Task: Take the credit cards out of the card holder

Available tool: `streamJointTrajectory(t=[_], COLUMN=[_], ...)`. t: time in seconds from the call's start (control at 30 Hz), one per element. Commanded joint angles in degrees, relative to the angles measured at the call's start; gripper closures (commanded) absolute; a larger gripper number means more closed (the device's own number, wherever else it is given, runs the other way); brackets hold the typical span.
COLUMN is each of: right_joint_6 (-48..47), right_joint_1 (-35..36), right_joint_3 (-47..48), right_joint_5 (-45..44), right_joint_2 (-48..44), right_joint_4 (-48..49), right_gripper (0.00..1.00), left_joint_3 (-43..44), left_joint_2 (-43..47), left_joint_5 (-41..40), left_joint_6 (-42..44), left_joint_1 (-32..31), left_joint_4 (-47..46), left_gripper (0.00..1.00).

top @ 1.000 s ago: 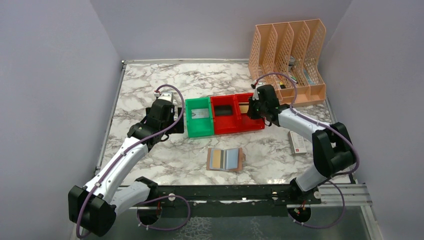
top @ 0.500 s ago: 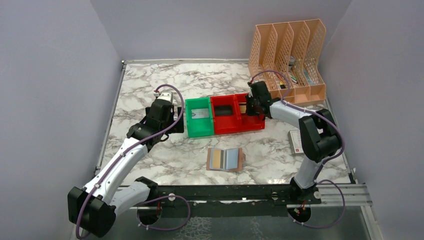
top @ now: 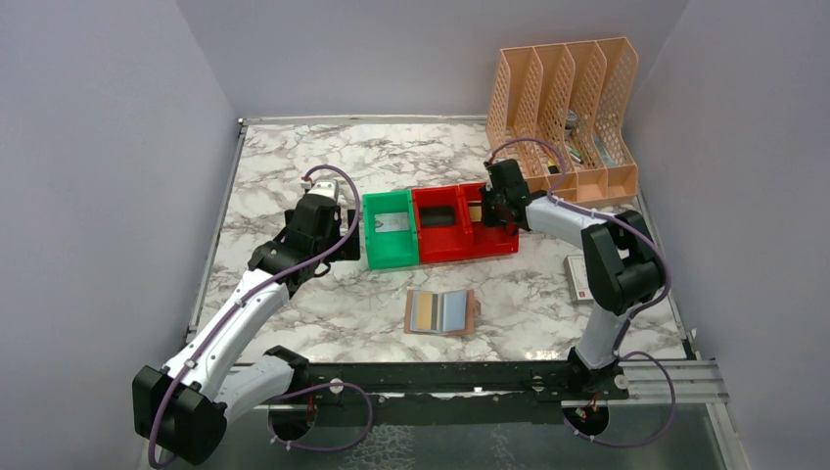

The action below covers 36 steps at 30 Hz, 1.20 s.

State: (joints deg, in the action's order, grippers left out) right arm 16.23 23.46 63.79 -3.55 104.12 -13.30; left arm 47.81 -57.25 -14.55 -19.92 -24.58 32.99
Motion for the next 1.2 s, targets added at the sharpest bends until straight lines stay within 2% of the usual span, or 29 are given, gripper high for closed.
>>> streamJointTrajectory(t=[0.0, 0.57, 0.83, 1.0, 1.17], right_joint_6=[-0.73, 0.05, 0.18, -0.27, -0.46], right_joint_1=[0.42, 0.61, 0.62, 0.62, 0.61], right_joint_3=[0.39, 4.68, 3.85, 2.15, 0.9], right_joint_5=[-1.05, -4.21, -2.78, -2.23, -2.0], right_joint_2=[-0.59, 4.46, 1.89, -2.77, -8.81], right_joint_4=[0.8, 1.43, 0.76, 0.43, -0.58], right_gripper=[0.98, 0.97, 0.95, 0.89, 0.76], left_joint_3=[0.18, 0.09, 0.13, 0.09, 0.09], left_joint_2=[0.82, 0.8, 0.44, 0.17, -0.05], left_joint_5=[-0.14, -0.26, -0.13, 0.26, 0.61], left_joint_6=[0.24, 0.06, -0.02, -0.03, -0.12], left_joint_1=[0.23, 0.26, 0.28, 0.23, 0.3], left_joint_4=[-0.91, -0.86, -0.94, -0.94, -1.08], left_gripper=[0.01, 0.01, 0.01, 0.01, 0.01])
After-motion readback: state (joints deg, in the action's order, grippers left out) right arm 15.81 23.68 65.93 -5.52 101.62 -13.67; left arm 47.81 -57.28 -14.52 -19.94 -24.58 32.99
